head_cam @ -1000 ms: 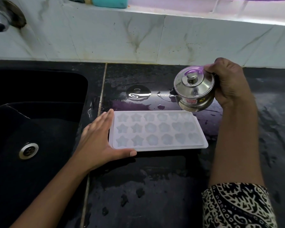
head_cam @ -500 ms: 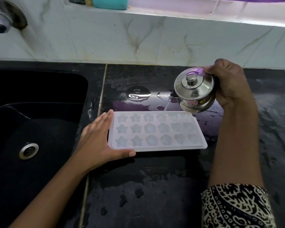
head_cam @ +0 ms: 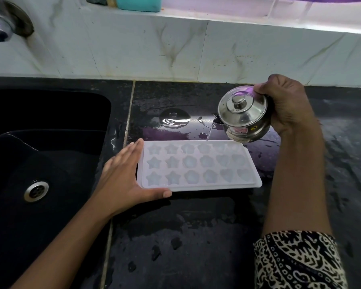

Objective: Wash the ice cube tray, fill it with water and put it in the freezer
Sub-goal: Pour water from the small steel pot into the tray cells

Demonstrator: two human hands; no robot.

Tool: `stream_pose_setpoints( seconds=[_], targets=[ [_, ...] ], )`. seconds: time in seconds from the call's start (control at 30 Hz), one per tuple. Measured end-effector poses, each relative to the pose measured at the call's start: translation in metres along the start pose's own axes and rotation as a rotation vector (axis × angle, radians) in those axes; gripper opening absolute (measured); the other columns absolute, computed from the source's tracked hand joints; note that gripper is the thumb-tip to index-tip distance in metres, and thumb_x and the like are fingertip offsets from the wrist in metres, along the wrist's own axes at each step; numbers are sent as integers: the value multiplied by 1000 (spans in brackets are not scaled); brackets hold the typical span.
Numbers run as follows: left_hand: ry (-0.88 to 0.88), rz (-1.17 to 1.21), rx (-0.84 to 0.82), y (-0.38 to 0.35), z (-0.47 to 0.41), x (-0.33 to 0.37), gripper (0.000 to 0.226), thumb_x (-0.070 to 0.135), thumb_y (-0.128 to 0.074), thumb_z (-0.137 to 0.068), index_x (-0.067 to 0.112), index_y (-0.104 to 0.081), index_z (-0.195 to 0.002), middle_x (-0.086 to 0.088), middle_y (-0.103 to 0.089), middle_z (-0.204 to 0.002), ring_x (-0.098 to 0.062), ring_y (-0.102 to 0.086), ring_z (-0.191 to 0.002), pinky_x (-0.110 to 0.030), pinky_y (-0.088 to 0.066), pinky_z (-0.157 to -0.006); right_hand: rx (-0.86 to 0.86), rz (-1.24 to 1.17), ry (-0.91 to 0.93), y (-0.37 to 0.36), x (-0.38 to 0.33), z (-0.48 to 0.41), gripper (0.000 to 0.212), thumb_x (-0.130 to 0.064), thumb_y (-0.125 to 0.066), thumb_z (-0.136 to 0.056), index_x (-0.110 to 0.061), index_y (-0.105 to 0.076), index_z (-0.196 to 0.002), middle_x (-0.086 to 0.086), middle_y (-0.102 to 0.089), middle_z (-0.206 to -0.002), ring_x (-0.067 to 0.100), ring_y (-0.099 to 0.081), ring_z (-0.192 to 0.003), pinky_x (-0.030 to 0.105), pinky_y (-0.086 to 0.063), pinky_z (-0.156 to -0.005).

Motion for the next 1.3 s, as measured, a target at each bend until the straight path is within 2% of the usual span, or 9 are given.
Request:
stream_pose_setpoints(
  seconds=[0.13, 0.47, 0.73, 0.87, 0.97, 1.07, 1.2, 1.3],
  targets=[
    [-1, 6, 5, 1, 0, 0, 155, 108, -27, -24, 30, -3, -156, 11, -9, -163, -5, -4, -147, -36, -7, -120, -8, 9, 2, -1, -1, 0, 36, -7, -64, -71, -20, -42, -45, -4, -43, -45, 10, -36, -44, 18, -36, -46],
    [-12, 8, 16, 0, -1, -1, 153, 108, -29, -26, 29, -4, -156, 11, -9, -162, -5, -6, -148, -37, -8, -120, -1, 13, 0, 1, 0, 1, 40, -4, -62, -74, -21, -42, -44, -6, -40, -44, 9, -35, -43, 18, -35, -46],
    [-15, 8, 19, 0, -1, -1, 155, 108, -28, -25, 28, -5, -156, 11, -9, -163, -5, -6, -148, -38, -8, -120, 11, 43, -6, 4, 3, -1, 36, -8, -64, -71, -21, -42, -45, -4, -41, -46, 10, -37, -45, 18, -37, -47],
    [-16, 7, 22, 0, -1, -2, 155, 108, -28, -26, 28, -4, -156, 11, -8, -163, -6, -5, -148, -38, -8, -121, 66, -57, -32, 8, 7, -2, 29, -7, -63, -67, -19, -48, -45, -4, -45, -49, 11, -40, -50, 19, -38, -53],
    [-27, 4, 25, -1, 0, 0, 153, 107, -29, -28, 27, -3, -156, 12, -6, -163, -5, -3, -147, -38, -7, -121, 161, -176, -84, 17, 11, -2, 17, -9, -63, -64, -15, -50, -55, -2, -48, -53, 14, -40, -55, 25, -35, -59],
    [-28, 6, 23, 0, 1, 2, 152, 107, -30, -29, 27, -3, -156, 13, -5, -163, -4, -2, -147, -38, -6, -121, 206, -238, -104, 20, 8, 1, 11, -10, -63, -64, -13, -52, -61, -5, -54, -52, 11, -47, -54, 24, -40, -59],
    [-24, -6, 13, 2, 3, 5, 151, 107, -32, -32, 25, -4, -156, 11, -6, -163, -5, -5, -147, -38, -6, -120, 265, -316, -76, 23, -1, 8, 9, -8, -62, -62, -11, -53, -63, -4, -55, -52, 10, -51, -52, 20, -44, -55],
    [-19, -31, 5, 4, 3, 8, 150, 106, -31, -34, 23, -7, -156, 8, -8, -163, -8, -8, -148, -37, -7, -118, 285, -311, -62, 29, 0, 19, 17, 0, -60, -74, -11, -53, -63, -6, -56, -53, 7, -53, -52, 18, -45, -55]
  ],
)
Point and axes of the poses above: each hand's wrist, its own z-axis away from the middle knuckle, its own y-axis out of the back of the hand, x = y × z, the point moved 10 cm from there along -z, towards the middle knuckle
